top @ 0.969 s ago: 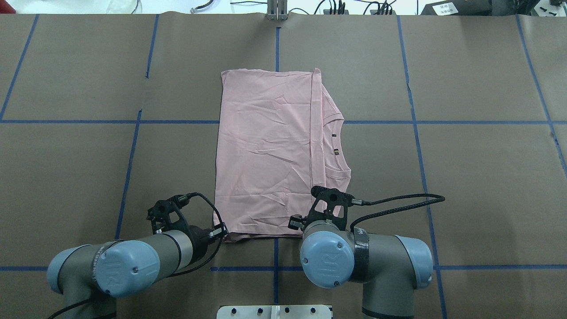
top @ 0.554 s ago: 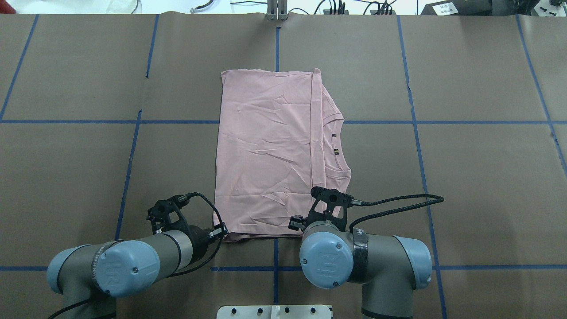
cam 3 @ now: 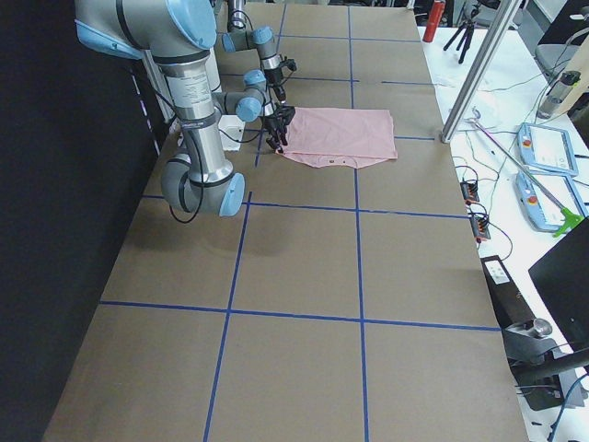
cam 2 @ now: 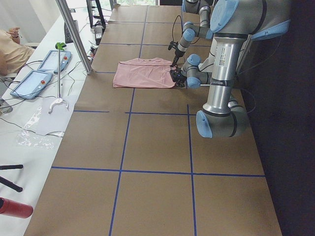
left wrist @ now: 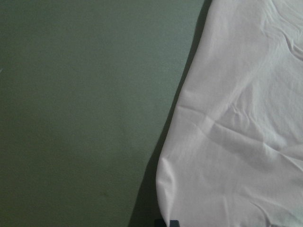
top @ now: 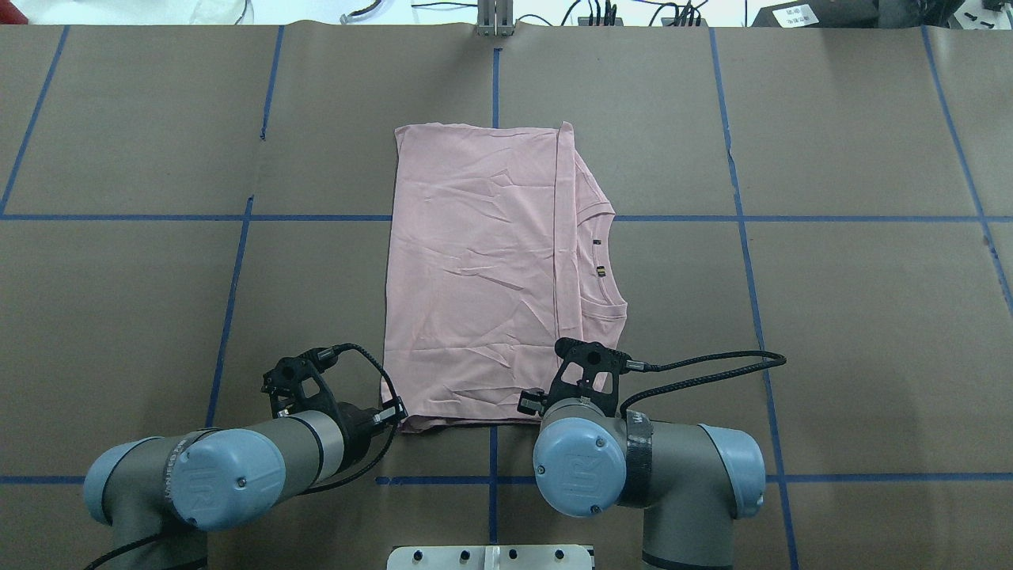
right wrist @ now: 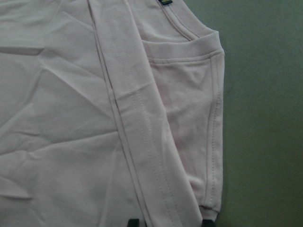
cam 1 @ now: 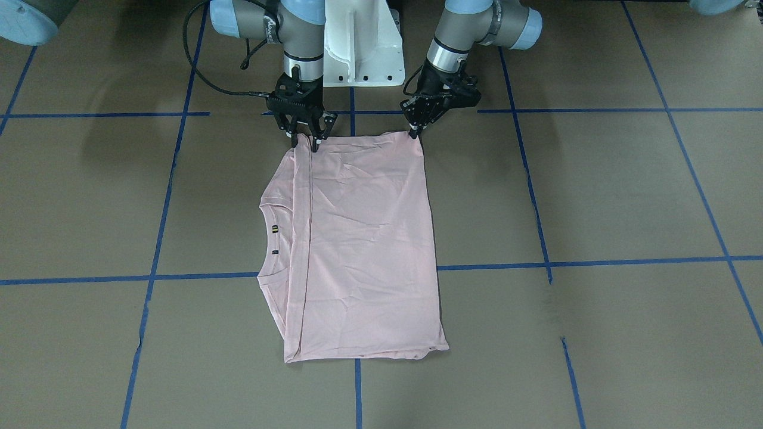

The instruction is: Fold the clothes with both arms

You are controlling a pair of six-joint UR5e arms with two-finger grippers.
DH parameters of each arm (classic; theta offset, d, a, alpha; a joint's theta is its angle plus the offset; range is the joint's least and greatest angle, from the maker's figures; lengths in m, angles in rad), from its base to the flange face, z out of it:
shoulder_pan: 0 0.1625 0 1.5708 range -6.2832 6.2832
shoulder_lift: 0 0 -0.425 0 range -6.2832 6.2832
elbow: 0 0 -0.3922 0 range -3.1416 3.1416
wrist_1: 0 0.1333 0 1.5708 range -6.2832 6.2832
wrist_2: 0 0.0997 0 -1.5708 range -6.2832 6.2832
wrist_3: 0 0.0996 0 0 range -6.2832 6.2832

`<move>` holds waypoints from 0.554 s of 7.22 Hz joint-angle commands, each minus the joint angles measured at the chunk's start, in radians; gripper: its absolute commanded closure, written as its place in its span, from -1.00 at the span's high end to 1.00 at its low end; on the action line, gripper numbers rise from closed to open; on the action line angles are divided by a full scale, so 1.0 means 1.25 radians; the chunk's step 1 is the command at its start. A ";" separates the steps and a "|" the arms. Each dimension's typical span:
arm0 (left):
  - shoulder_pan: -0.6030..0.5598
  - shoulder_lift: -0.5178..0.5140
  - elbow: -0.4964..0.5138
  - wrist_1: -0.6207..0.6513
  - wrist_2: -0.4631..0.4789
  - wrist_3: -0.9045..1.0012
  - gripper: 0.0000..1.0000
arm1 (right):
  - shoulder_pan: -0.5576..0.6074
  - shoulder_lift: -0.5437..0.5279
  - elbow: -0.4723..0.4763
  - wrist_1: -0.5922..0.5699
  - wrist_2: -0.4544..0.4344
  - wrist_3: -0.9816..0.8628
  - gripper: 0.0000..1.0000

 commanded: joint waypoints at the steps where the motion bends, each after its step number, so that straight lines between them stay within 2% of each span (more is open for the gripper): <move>1: -0.001 0.001 0.000 0.000 0.000 0.000 -1.00 | 0.000 0.007 -0.001 0.000 0.000 0.000 -0.99; 4: 0.001 0.001 0.000 0.000 0.000 0.000 -1.00 | 0.002 0.007 0.000 0.000 0.000 0.006 -1.00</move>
